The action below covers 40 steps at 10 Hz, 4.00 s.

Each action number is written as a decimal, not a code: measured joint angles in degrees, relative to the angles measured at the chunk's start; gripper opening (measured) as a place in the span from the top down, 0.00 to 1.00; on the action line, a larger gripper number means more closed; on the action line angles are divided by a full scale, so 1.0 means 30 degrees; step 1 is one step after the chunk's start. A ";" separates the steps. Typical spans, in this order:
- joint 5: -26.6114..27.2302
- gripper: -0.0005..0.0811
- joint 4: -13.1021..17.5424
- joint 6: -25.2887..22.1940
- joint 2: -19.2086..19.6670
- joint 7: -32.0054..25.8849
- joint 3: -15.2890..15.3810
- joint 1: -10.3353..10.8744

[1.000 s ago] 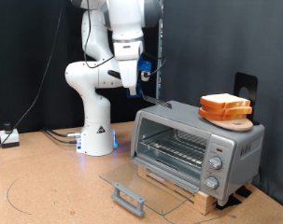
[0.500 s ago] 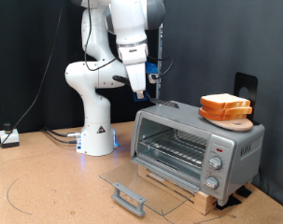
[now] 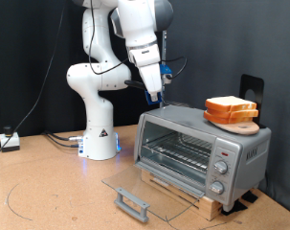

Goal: Make a piece of toast with the oven

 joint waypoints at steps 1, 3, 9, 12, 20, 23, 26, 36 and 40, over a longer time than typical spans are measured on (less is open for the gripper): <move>0.0193 0.51 -0.0001 0.0028 0.0013 0.0101 0.0125 0.0048; 0.0377 0.51 -0.0069 0.0306 0.0094 0.0649 0.0475 0.0054; 0.1284 0.51 -0.0111 0.1000 0.0396 0.1280 0.1446 0.0093; 0.1627 0.51 -0.0081 0.1261 0.0478 0.1568 0.1808 0.0095; 0.2351 0.51 0.0383 0.1334 0.0791 0.2641 0.2656 0.0122; 0.2898 0.51 0.0808 0.1862 0.1428 0.3486 0.3587 0.0227; 0.3069 0.51 0.1418 0.1985 0.2181 0.4144 0.4254 0.0256; 0.6768 0.51 0.1363 0.3554 0.2799 0.3257 0.4640 0.0490; 0.7024 0.51 0.1406 0.2657 0.2309 0.3489 0.3945 0.0219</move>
